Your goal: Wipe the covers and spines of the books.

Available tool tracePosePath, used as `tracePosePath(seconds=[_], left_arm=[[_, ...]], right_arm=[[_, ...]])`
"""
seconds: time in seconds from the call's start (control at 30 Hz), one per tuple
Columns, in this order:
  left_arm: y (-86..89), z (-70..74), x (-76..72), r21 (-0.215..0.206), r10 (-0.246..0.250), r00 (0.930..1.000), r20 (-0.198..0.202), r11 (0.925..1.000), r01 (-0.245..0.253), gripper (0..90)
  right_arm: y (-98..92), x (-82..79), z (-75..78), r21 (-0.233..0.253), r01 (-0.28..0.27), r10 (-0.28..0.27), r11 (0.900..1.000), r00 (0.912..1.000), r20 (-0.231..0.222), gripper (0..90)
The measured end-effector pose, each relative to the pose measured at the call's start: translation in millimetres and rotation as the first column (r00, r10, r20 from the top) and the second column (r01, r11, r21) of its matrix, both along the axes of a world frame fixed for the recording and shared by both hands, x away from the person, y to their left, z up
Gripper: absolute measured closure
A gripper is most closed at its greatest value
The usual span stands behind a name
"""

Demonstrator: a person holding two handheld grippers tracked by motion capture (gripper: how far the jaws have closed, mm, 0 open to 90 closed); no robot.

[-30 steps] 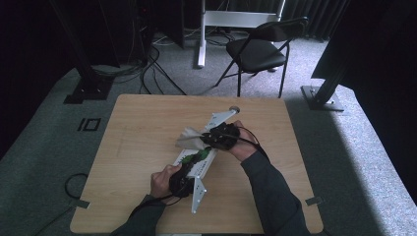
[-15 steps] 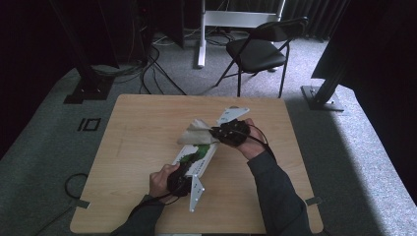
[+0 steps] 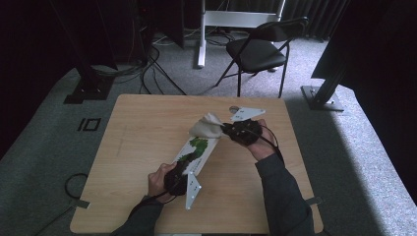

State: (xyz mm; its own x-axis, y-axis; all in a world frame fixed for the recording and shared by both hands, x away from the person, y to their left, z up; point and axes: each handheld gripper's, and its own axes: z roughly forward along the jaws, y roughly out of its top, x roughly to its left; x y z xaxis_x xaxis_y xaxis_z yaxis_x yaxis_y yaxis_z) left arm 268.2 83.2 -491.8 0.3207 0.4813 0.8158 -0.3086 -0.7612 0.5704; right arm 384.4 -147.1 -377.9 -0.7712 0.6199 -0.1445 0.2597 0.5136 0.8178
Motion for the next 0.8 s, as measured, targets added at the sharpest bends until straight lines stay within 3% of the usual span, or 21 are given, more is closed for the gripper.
tracePosePath(seconds=[0.8], left_arm=[[9.0,1.2,3.7,-0.054,0.019,0.9992,-0.035,0.9983,-0.021,77.9]], right_arm=[[-39.0,4.1,-16.5,0.039,0.123,-0.123,0.992,0.9922,-0.022,84.3]])
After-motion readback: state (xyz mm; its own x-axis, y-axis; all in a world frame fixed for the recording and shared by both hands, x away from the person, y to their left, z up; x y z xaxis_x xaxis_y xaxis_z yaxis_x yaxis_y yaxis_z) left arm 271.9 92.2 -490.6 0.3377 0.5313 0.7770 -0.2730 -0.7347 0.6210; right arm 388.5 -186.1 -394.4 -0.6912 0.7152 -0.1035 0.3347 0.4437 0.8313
